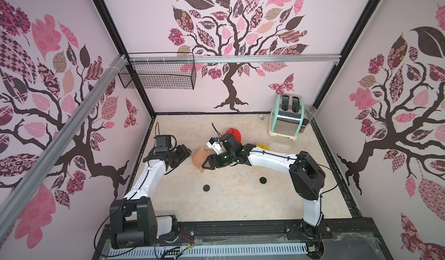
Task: Close piggy banks
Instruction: Turn over the piggy bank at the center of the board.
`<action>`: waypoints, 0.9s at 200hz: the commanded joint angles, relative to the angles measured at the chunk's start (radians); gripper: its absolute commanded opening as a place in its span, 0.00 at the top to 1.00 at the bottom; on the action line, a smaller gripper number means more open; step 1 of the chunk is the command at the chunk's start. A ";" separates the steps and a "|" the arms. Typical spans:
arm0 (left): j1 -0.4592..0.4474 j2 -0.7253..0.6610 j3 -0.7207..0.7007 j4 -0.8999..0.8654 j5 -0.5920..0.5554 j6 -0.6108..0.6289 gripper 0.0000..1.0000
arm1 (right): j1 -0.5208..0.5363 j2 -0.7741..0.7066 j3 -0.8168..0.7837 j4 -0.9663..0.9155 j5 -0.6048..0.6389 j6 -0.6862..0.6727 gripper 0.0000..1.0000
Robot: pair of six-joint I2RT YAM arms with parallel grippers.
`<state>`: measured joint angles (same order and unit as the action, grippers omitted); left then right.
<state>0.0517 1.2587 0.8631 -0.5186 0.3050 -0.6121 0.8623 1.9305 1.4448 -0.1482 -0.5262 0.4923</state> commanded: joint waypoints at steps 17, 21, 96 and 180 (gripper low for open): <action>-0.005 -0.088 -0.062 0.008 0.053 -0.014 0.38 | -0.052 -0.062 -0.016 -0.017 0.066 -0.026 0.33; -0.006 -0.092 -0.067 0.010 0.064 -0.017 0.38 | -0.063 -0.061 -0.015 -0.014 0.058 -0.019 0.33; -0.044 -0.106 -0.126 0.016 0.083 -0.030 0.40 | -0.137 0.076 0.098 -0.027 0.022 0.022 0.34; -0.044 -0.017 -0.153 0.139 0.063 -0.111 0.38 | -0.138 0.138 0.084 0.171 0.068 0.136 0.34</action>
<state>0.0086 1.2243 0.7353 -0.4622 0.3634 -0.6838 0.7250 2.0892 1.5723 -0.1192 -0.4953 0.5541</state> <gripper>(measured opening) 0.625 0.663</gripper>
